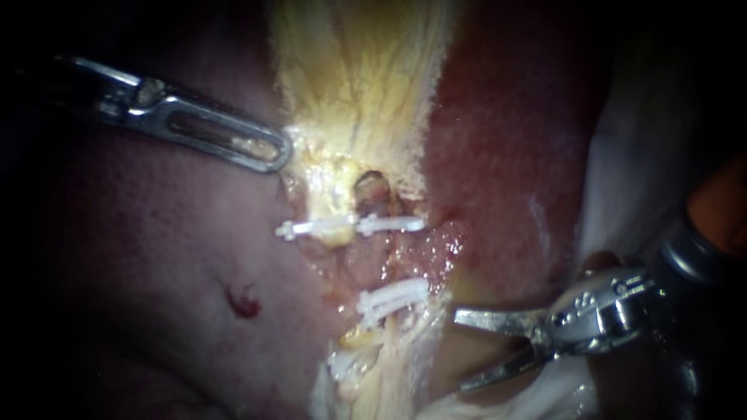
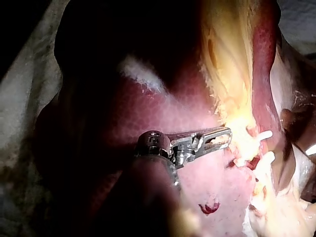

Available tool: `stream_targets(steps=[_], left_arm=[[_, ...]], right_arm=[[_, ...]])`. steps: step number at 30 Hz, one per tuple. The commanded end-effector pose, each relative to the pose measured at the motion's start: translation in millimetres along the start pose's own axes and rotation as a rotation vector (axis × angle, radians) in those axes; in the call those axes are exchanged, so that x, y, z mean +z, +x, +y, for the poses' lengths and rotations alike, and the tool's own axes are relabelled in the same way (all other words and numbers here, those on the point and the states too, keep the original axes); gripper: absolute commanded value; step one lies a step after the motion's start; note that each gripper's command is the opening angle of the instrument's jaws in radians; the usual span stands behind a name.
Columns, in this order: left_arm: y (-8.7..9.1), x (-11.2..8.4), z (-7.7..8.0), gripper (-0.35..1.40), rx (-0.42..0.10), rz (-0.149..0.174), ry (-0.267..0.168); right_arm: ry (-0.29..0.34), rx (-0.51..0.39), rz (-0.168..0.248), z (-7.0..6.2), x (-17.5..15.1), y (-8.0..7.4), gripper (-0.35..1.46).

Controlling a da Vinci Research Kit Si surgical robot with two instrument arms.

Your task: Go to the cutting position right tube

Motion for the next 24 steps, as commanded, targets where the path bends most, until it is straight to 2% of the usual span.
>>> stream_targets(steps=[1,6,17,24], left_arm=[[-0.2,-0.4,0.0,-0.35,-0.010,-0.009,-0.003],[-0.8,-1.5,0.0,-0.35,-0.010,-0.015,-0.010],[-0.7,-1.7,0.1,-0.35,-0.005,-0.015,-0.010],[-0.6,-1.7,0.1,-0.35,-0.005,-0.015,-0.010]], right_arm=[[0.000,0.000,0.000,0.0,0.0,0.0,1.44],[0.003,0.000,0.000,0.0,0.0,0.0,1.44],[0.013,0.002,0.001,0.2,0.4,0.2,1.44],[0.098,0.008,0.006,1.7,2.0,0.6,1.44]])
